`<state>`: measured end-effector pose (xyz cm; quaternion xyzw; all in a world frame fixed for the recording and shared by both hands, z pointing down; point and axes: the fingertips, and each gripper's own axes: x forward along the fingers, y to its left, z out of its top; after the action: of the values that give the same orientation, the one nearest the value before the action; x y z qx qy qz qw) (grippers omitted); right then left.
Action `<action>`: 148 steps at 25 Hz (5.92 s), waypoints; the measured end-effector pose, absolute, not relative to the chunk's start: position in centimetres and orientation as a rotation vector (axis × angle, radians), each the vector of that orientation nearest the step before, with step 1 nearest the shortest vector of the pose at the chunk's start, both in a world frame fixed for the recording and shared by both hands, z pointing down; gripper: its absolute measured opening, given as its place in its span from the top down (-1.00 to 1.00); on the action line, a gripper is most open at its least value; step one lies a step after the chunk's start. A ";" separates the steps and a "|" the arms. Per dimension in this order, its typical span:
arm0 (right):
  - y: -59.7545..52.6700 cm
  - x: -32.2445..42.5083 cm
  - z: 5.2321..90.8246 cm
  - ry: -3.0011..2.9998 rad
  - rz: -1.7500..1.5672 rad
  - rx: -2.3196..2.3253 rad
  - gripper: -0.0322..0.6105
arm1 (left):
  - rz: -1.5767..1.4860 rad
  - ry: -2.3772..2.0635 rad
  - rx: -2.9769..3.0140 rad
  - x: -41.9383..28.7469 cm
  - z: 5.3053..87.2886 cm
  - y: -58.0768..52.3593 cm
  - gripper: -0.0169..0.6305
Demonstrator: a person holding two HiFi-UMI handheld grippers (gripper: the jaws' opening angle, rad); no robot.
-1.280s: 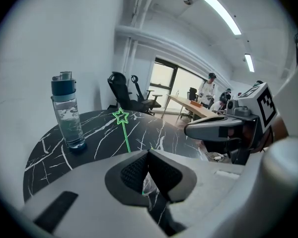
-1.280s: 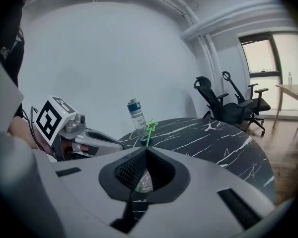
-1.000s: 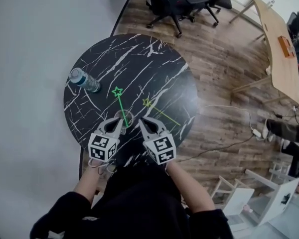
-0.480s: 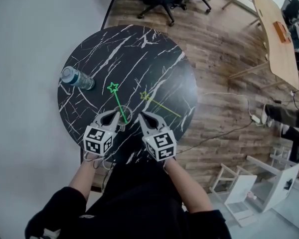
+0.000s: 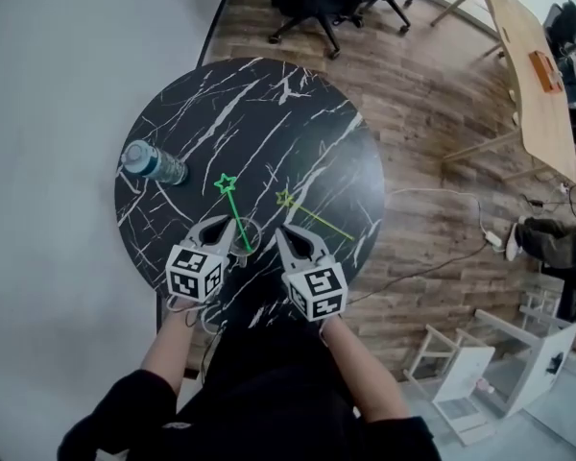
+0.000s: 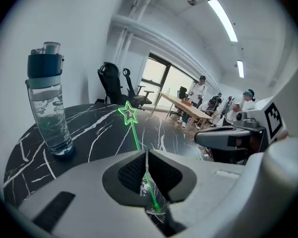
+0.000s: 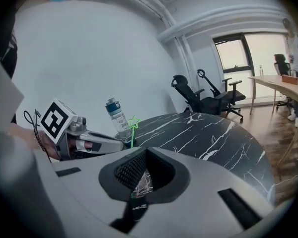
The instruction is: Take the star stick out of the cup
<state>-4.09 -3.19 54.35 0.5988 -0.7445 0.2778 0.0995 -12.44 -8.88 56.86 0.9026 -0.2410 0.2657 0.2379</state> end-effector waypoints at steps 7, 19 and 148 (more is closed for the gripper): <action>-3.1 -3.5 53.9 -2.182 0.803 1.797 0.91 | 0.719 -0.635 2.408 -12.0 58.1 -9.6 0.69; -1.3 -2.1 54.0 -2.128 0.792 1.845 0.91 | 0.682 -0.638 2.328 -11.3 60.0 -11.0 0.64; -0.1 13.0 62.2 -2.407 0.956 1.264 0.91 | 1.128 -0.876 2.043 1.5 68.7 -0.8 0.93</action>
<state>12.99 -0.07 62.17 0.4348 -0.8282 0.3289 0.1294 1.51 -0.78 68.72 0.7769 -0.3331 0.4288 0.3188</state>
